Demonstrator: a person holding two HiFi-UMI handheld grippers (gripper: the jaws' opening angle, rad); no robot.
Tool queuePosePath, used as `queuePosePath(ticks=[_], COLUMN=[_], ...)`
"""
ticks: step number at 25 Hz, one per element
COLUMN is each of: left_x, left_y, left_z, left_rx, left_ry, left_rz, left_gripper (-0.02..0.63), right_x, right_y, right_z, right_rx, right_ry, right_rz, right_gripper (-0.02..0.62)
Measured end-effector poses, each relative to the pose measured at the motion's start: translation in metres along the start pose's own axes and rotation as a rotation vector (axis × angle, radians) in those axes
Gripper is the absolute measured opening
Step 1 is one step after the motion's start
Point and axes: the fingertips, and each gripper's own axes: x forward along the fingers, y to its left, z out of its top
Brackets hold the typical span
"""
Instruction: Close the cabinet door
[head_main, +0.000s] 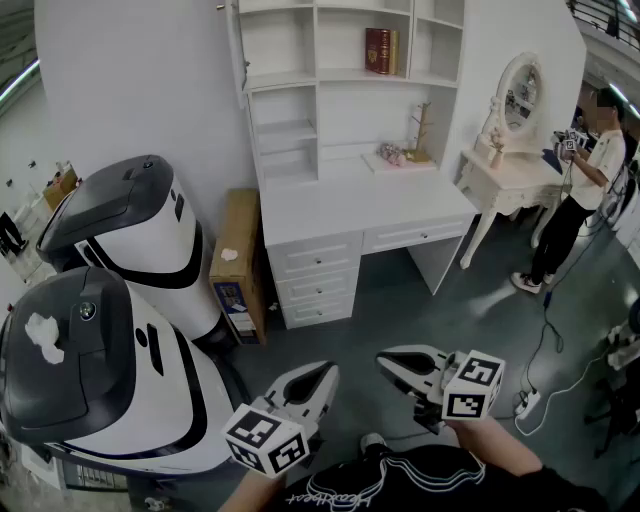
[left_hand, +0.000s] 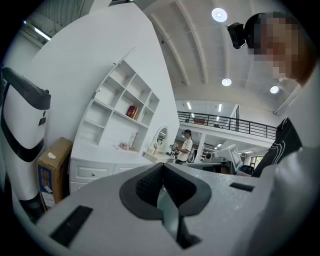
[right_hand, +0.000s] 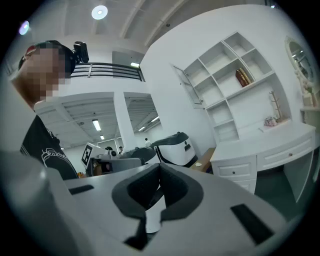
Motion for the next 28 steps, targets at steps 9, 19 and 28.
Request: queuePosePath(ticks=[9,19,28], left_x=[-0.032,-0.05,-0.048], left_y=[-0.002,0.008,0.038], left_z=[0.007,0.011,0.019], left_rx=[0.034,0.035,0.052], left_ry=[-0.01,-0.019,-0.029], left_rz=[0.003,0.041,0.106], left_gripper=[0.005,0.005,0.005], right_x=[0.016,0.039,0.07], right_y=[0.03,0.044,0.025], right_z=[-0.003,-0.004,0.008], right_rx=[-0.022,-0.022,-0.026], right_ry=[-0.004,0.015,0.009], right_rz=[0.023,0.079,0.149], right_gripper=[0.006,0.006,0.006])
